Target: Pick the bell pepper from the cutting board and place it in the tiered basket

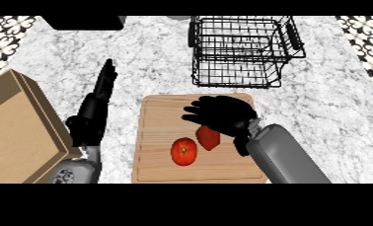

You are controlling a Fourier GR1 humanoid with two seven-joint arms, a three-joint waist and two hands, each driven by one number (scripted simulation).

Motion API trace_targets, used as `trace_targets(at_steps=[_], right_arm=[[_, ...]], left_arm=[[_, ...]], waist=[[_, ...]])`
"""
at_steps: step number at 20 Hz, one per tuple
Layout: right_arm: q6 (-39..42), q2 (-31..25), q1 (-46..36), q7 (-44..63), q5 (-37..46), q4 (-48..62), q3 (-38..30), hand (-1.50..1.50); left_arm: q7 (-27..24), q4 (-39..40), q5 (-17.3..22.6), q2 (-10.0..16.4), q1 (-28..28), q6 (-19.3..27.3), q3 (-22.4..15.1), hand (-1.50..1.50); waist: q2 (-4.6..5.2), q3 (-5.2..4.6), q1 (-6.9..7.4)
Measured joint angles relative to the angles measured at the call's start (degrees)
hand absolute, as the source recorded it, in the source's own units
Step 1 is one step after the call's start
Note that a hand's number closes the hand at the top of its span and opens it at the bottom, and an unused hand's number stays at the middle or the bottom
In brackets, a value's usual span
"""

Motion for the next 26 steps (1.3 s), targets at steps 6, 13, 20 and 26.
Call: trace_targets(at_steps=[6,13,20,26], right_arm=[[-2.3,1.6,1.9,-1.3,2.5,2.0,0.4,-1.50],[-2.5,3.6,3.5,-2.2,3.8,3.2,-0.6,-1.50],[-11.9,5.8,3.5,-4.1,4.5,10.2,-2.5,1.50],[-21.4,7.1,2.1,-3.3,6.9,12.8,-1.3,1.50]], left_arm=[[0.7,0.1,-0.8,-0.7,-0.8,0.5,0.0,0.00],[0.4,-0.1,-0.9,-0.8,-0.4,-0.1,0.1,0.00],[1.9,-2.3,-0.6,-0.3,0.1,-1.0,0.4,0.00],[0.6,-0.7,-0.9,-0.9,0.1,-0.5,0.4,0.00]], waist=[[0.00,0.00,-0.06],[-0.01,0.00,-0.04],[0.01,0.00,0.05],[-0.13,-0.12,0.11]])
